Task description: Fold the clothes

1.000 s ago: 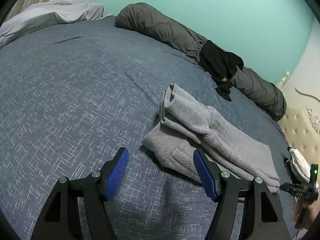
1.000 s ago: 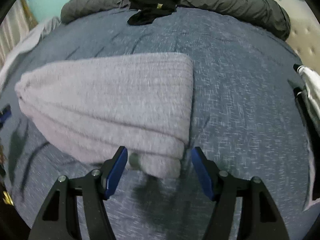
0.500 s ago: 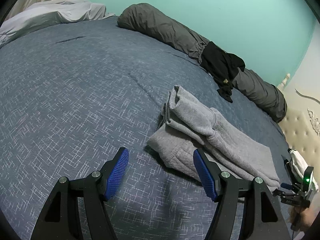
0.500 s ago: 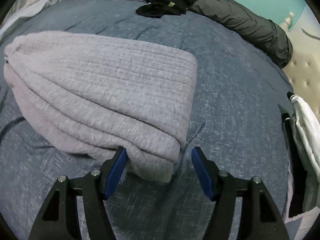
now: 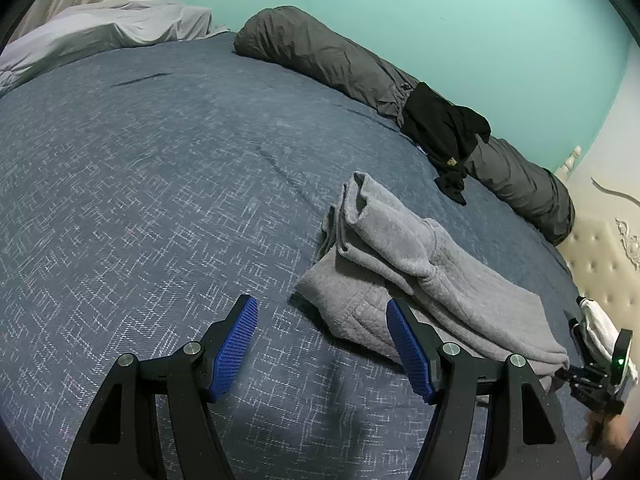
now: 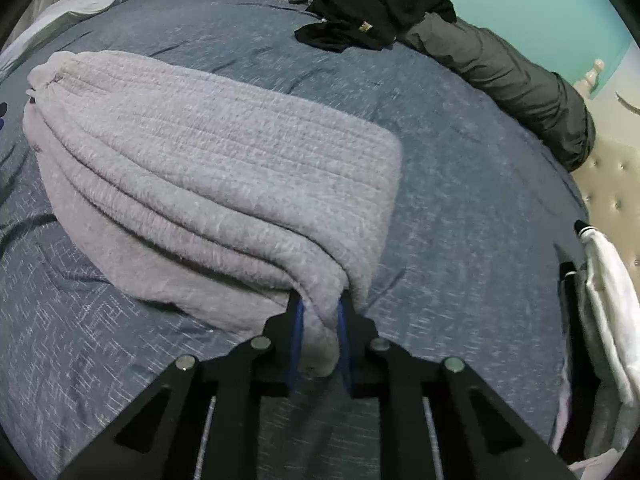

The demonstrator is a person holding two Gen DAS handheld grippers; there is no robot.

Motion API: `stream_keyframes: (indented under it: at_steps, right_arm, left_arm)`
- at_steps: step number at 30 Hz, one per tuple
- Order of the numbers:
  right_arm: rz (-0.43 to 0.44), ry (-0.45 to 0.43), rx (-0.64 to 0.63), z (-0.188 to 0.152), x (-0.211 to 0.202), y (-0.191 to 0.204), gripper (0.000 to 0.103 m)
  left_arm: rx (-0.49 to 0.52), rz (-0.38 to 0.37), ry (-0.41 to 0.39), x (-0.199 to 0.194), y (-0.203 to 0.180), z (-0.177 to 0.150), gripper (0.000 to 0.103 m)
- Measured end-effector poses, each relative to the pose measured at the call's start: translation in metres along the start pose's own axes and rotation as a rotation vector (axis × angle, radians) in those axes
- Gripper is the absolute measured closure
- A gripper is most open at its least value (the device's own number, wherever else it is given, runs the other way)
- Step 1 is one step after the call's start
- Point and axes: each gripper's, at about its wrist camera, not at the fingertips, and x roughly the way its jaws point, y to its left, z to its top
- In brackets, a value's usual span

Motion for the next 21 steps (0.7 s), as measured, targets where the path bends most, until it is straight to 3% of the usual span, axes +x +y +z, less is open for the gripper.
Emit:
stream_keyframes:
  at_steps: [6, 13, 18, 21]
  right_arm:
    - [0.018, 0.037, 0.036, -0.001, 0.007, 0.004, 0.089]
    - [0.138, 0.079, 0.117, -0.003, -0.005, -0.015, 0.075]
    - [0.228, -0.002, 0.268, 0.008, -0.028, -0.041, 0.074]
    - [0.28, -0.017, 0.344, 0.025, -0.017, -0.043, 0.074]
  left_arm:
    - [0.0, 0.001, 0.006, 0.003, 0.0, 0.001, 0.032]
    - [-0.001, 0.0, 0.006, 0.004, 0.0, 0.001, 0.032]
    - [0.011, -0.003, 0.005, 0.004, -0.006, 0.002, 0.032]
    - [0.023, -0.003, 0.004, 0.006, -0.012, 0.002, 0.032]
